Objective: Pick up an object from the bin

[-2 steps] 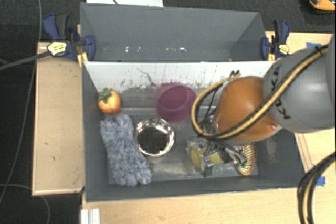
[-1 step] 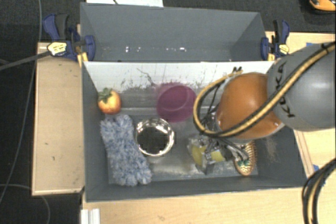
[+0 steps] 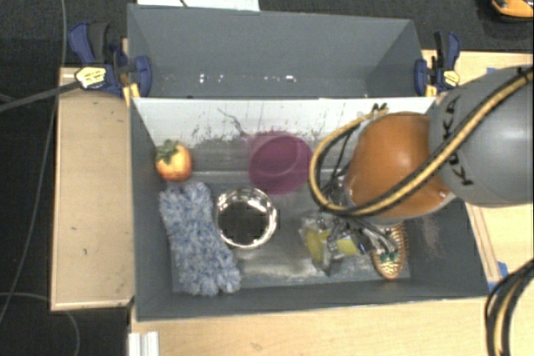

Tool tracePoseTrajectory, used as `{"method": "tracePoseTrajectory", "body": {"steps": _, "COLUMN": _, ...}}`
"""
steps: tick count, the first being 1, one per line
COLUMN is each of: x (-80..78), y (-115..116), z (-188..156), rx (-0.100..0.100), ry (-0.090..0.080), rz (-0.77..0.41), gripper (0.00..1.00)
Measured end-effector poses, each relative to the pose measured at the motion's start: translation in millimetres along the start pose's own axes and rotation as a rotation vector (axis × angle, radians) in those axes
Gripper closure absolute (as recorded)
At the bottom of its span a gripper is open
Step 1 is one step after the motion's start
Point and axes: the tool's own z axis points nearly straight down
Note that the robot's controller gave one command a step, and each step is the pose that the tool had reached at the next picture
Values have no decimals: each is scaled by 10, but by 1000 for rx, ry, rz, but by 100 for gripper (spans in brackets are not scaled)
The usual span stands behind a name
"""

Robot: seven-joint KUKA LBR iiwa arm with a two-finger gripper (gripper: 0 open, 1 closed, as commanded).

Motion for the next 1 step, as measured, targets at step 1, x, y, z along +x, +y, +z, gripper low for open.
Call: {"method": "tracePoseTrajectory", "body": {"steps": 1, "x": 8, "y": 3, "z": -199, "rx": -1, "ry": 5, "rz": 1, "gripper": 100}}
